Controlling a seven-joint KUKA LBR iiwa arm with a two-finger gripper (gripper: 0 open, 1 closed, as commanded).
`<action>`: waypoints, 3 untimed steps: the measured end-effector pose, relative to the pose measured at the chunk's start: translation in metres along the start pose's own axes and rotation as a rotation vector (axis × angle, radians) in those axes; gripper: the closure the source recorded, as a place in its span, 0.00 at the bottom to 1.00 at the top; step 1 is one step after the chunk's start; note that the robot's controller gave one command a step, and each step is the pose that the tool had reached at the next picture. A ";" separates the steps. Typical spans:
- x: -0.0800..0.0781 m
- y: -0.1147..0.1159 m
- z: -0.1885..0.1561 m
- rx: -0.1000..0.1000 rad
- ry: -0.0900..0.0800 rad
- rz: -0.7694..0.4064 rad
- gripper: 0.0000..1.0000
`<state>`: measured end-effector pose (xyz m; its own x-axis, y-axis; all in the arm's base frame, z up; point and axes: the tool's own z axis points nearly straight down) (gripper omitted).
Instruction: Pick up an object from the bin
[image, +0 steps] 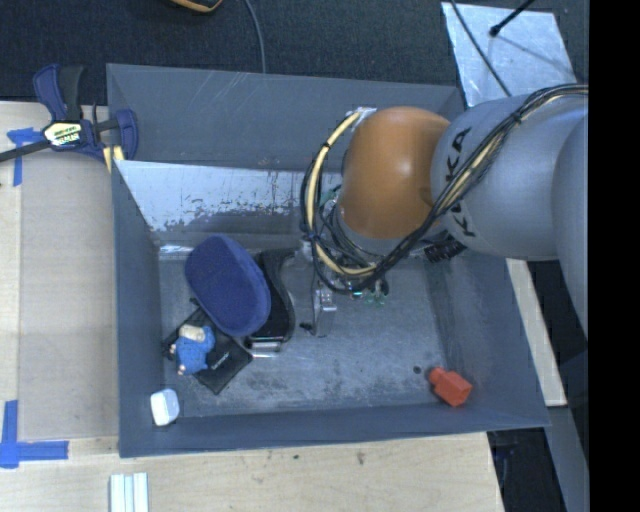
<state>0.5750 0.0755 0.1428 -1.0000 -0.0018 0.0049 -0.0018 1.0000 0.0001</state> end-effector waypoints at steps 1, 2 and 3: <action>0.021 0.042 0.067 0.001 -0.013 -0.002 0.00; 0.059 0.086 0.063 0.000 -0.016 -0.100 0.00; 0.062 0.028 0.073 0.003 -0.007 -0.573 0.00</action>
Offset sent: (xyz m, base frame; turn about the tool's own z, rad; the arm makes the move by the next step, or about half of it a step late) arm -0.0230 0.0429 -0.0658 -0.0025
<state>0.5129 0.1029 0.0701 -0.8395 -0.5434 -0.0019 -0.5433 0.8395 -0.0023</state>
